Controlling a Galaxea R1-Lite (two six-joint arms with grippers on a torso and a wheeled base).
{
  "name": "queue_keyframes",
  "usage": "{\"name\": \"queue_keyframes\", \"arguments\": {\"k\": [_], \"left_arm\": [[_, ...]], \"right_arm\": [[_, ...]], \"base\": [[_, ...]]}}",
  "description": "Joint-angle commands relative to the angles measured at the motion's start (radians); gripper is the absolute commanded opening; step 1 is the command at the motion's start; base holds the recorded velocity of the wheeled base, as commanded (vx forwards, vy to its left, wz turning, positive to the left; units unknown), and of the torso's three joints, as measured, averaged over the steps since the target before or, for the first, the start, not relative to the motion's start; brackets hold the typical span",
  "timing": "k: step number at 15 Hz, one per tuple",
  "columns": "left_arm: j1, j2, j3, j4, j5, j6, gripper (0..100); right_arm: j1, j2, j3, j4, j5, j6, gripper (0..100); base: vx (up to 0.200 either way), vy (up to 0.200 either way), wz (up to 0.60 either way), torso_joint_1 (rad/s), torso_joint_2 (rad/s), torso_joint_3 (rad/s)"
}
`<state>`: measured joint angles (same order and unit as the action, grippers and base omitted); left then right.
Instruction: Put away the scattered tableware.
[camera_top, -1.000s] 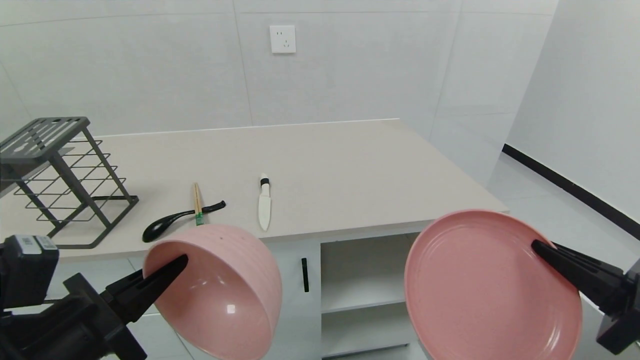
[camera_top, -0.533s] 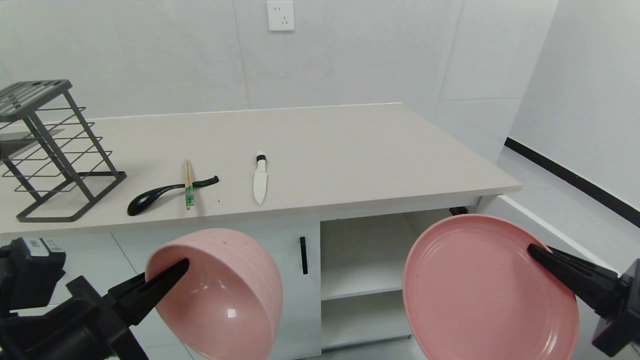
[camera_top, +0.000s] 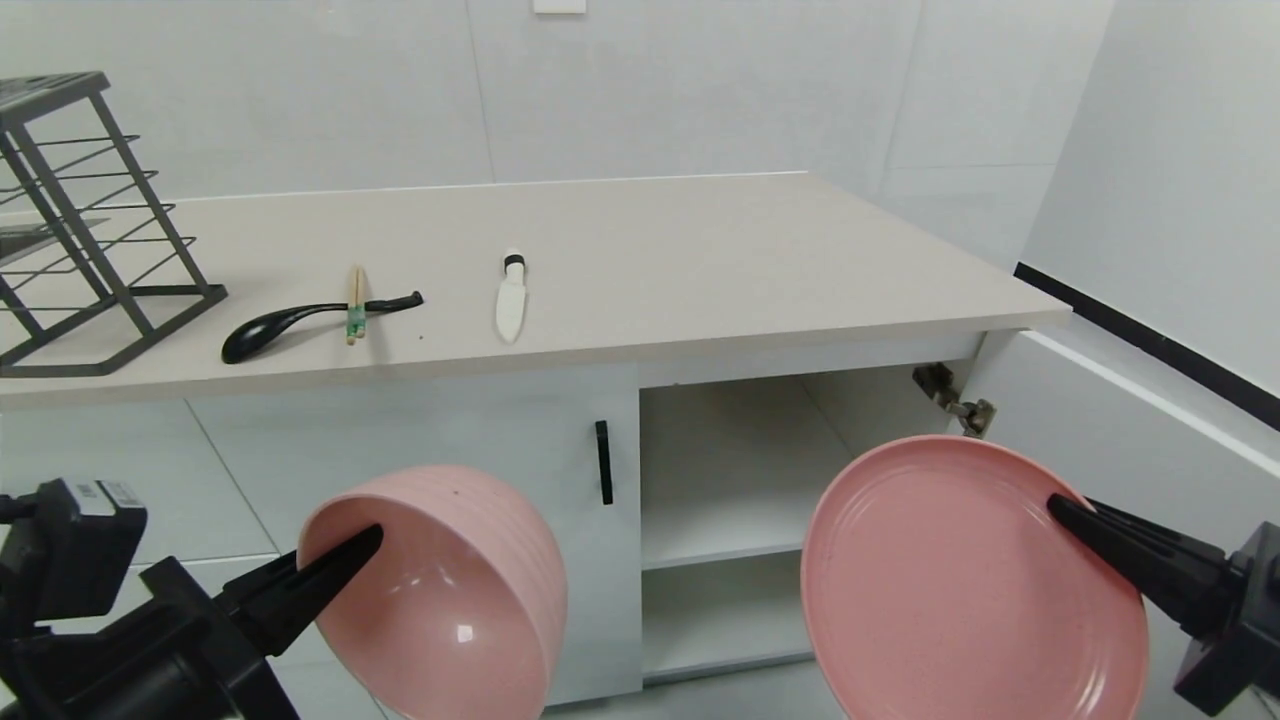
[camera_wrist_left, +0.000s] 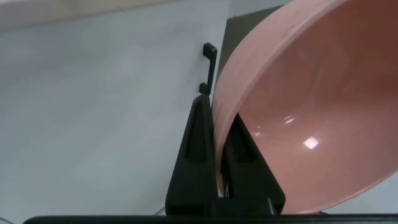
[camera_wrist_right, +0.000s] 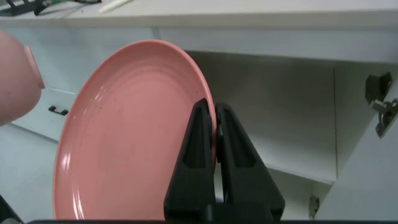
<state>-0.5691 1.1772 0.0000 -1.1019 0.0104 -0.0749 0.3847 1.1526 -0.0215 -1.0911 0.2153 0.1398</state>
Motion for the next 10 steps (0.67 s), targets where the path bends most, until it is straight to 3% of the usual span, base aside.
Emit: {"name": "queue_keyframes", "arguments": {"k": [1,5,10], "left_arm": [[-0.003,0.009,0.000,0.001,0.000,0.000,0],[-0.008,0.019,0.000,0.002,0.000,-0.003,0],[-0.008,0.033,0.000,0.028,0.000,-0.003,0]], "right_arm": [[0.000,0.003,0.002,0.000,-0.001,0.000,0],[0.000,0.013,0.003,0.000,-0.001,0.000,0],[-0.003,0.013,0.000,-0.003,-0.001,0.000,0]], "base": [[0.000,0.000,0.00,-0.242,0.35,0.124],[0.000,0.000,0.00,-0.239,0.31,0.118],[0.000,0.000,0.00,-0.042,0.22,0.073]]}}
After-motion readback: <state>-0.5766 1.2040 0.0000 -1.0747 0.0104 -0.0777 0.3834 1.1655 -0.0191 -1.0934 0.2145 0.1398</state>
